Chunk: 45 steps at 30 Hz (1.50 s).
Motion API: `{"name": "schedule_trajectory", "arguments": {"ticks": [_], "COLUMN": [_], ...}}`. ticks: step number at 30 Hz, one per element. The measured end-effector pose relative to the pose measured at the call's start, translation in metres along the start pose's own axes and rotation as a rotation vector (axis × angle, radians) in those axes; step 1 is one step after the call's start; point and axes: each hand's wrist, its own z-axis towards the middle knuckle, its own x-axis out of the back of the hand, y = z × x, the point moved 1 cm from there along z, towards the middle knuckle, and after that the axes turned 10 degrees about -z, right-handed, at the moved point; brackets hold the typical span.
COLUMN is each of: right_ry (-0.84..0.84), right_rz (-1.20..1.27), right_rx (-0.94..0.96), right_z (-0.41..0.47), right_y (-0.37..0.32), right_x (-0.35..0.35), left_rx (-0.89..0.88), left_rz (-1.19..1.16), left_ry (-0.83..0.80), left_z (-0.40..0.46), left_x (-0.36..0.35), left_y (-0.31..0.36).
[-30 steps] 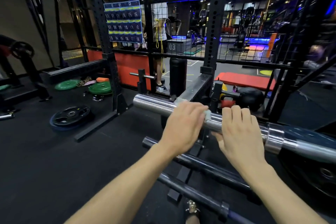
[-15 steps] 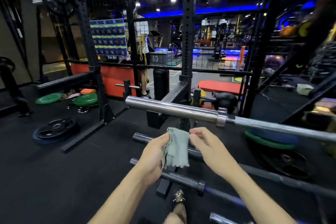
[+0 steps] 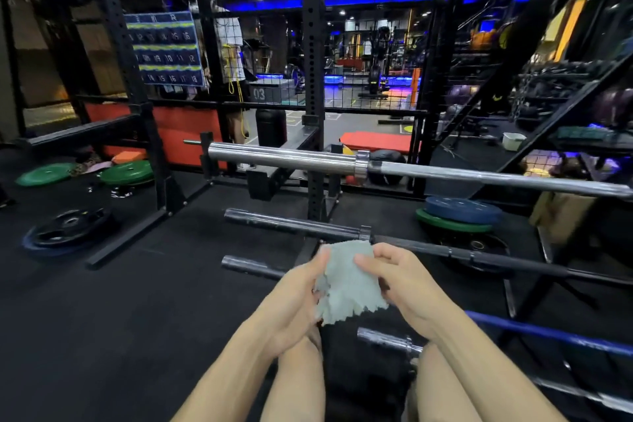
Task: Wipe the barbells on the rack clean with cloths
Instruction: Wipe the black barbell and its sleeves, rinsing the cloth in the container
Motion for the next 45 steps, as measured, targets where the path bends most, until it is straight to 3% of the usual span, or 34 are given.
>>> {"name": "schedule_trajectory", "arguments": {"ticks": [2,6,11,16,22,25,30,33,36,40,45], "right_ry": [-0.032,-0.073,-0.293,-0.176,-0.141,-0.049,-0.229,-0.110,0.005,-0.008,0.169], "right_rz": [0.021,0.166,0.191,0.267,0.158,0.323,0.430,0.474,0.396,-0.057,-0.027], "right_rx": [-0.010,-0.061,-0.235,-0.262,-0.270,-0.266,-0.364,-0.389,-0.236,-0.016,0.271], "right_z": [-0.003,0.000,0.025,0.065,0.119,0.144,0.172,0.174,0.169,0.167,0.190], "right_y": [0.013,0.039,0.071,0.104,0.139,0.149,0.164,0.176,0.191,0.184,0.115], "right_x": [0.004,0.010,0.021,0.042,0.052,0.059,0.057,0.053,0.061,0.074,0.109], "left_rx": [-0.058,-0.075,-0.040,0.075,0.223,0.175,0.025,0.004,0.005,-0.118,-0.180], "left_rz": [0.123,0.151,0.153,0.095,0.171,0.145,0.065,0.070,0.131,0.262,0.144], "left_ry": [0.078,0.193,0.243,0.244,0.193,0.174,0.236,0.247,0.220,0.168,0.269], "left_z": [0.000,0.008,0.046,0.094,0.152,0.179,0.213,0.223,0.227,0.242,0.254], "left_x": [0.001,0.008,0.020,0.046,0.080,0.089,0.099,0.105,0.108,0.104,0.104], "left_y": [-0.015,-0.034,-0.044,-0.065,-0.084,-0.087,-0.087,-0.100,-0.119,-0.113,-0.107]}}
